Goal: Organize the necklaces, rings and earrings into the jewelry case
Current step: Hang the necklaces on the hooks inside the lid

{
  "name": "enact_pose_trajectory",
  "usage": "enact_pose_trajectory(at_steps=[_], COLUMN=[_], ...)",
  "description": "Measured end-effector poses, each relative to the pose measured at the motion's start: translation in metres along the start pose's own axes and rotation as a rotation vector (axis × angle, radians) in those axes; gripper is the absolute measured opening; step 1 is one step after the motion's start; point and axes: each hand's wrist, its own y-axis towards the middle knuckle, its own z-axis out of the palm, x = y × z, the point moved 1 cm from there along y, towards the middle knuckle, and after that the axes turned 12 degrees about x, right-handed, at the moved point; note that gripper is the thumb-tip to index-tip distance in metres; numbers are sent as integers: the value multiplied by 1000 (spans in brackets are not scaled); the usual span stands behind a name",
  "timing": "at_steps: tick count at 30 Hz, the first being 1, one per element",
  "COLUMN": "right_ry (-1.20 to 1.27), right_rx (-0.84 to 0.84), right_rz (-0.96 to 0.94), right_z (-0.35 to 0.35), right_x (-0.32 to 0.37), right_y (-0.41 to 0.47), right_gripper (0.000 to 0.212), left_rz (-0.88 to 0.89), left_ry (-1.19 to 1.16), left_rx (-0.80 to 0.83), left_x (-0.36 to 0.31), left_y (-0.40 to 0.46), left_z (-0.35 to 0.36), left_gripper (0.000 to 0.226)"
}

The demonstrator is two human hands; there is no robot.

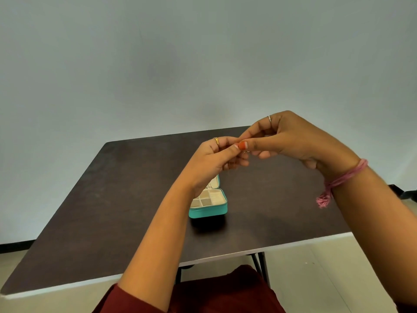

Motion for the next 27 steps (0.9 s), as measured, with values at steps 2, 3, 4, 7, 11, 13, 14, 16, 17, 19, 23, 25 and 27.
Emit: enact_pose_trajectory(at_steps=[2, 3, 4, 7, 11, 13, 14, 16, 17, 19, 23, 25, 27], right_ry=[32, 70, 109, 176, 231, 260, 274, 283, 276, 246, 68, 13, 8], right_rx=[10, 13, 13, 0, 56, 81, 81, 72, 69, 67, 74, 73, 57], right_rz=[-2, -8, -14, -21, -24, -31, -34, -35, -36, -47, -146, -181, -181], right_z=[-1, 0, -1, -3, -8, -9, -9, -10, -10, -10, -9, -9, -9], right_x=[0, 0, -1, -3, -4, -6, -7, -10, -11, -13, -12, -11, -12], right_y=[0, 0, 1, 2, 2, 2, 2, 2, 2, 2, -3, -3, -2], right_gripper=[15, 15, 15, 14, 16, 17, 18, 19, 19, 21, 22, 22, 22], left_rz=[15, 19, 20, 13, 17, 17, 15, 15, 17, 18, 11, 8, 4], left_ry=[-5, -23, -43, -55, -98, -116, -122, -121, -118, -112, -136, -148, -144], left_rx=[-1, -2, -3, -8, -22, -28, -31, -37, -40, -51, -67, -68, -67], left_x=[2, 2, 3, 3, 5, 6, 7, 9, 9, 9, 9, 9, 8], left_y=[0, 0, 0, 0, 1, 2, 2, 3, 3, 2, 3, 3, 2], left_z=[0, 0, 0, 0, 1, 1, 1, 1, 1, 1, 2, 2, 2], left_gripper=[15, 15, 16, 16, 16, 16, 16, 16, 17, 17, 17, 16, 17])
